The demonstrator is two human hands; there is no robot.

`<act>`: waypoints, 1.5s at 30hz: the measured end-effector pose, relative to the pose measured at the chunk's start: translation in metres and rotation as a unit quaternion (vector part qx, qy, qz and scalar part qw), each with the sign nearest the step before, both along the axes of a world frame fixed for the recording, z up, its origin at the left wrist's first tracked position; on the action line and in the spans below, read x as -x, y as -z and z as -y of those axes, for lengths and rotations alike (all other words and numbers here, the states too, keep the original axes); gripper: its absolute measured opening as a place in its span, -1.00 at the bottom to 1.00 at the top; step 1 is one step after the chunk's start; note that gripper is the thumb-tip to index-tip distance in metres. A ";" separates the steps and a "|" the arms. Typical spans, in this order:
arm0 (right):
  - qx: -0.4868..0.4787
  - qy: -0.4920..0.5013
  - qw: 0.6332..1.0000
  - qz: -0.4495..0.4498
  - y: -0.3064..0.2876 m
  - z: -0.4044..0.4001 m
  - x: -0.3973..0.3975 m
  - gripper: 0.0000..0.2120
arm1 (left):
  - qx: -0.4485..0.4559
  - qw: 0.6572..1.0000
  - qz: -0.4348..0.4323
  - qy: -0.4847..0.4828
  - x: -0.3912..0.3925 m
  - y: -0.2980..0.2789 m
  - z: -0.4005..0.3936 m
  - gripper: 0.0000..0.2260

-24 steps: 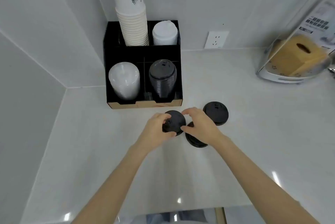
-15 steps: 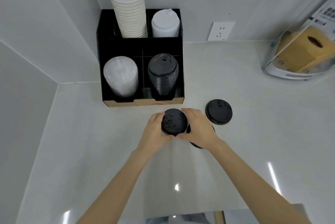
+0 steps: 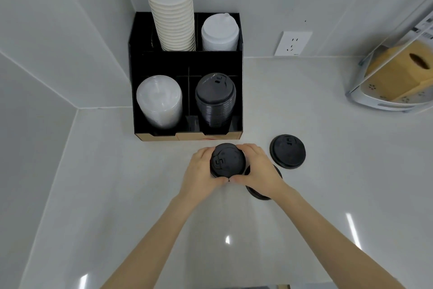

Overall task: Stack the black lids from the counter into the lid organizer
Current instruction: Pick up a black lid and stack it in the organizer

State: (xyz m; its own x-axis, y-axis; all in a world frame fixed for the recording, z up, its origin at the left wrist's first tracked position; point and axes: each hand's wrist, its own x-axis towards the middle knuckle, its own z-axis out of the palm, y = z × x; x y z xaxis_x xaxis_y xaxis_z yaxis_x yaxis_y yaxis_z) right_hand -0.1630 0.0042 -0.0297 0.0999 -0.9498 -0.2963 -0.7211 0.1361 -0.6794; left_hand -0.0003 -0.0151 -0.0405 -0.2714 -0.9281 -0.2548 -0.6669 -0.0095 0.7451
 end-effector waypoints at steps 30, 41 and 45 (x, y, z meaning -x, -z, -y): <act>0.128 0.023 0.984 0.124 -0.098 0.111 -0.003 -0.34 | 0.121 0.987 -0.099 -0.037 -0.015 -0.105 0.111 -0.39; 0.085 0.032 0.988 0.125 -0.072 0.123 0.004 -0.33 | 0.095 0.992 -0.073 -0.046 -0.005 -0.087 0.118 -0.44; 0.087 0.030 0.988 0.122 -0.069 0.122 0.004 -0.34 | 0.085 0.993 -0.072 -0.045 -0.003 -0.087 0.118 -0.43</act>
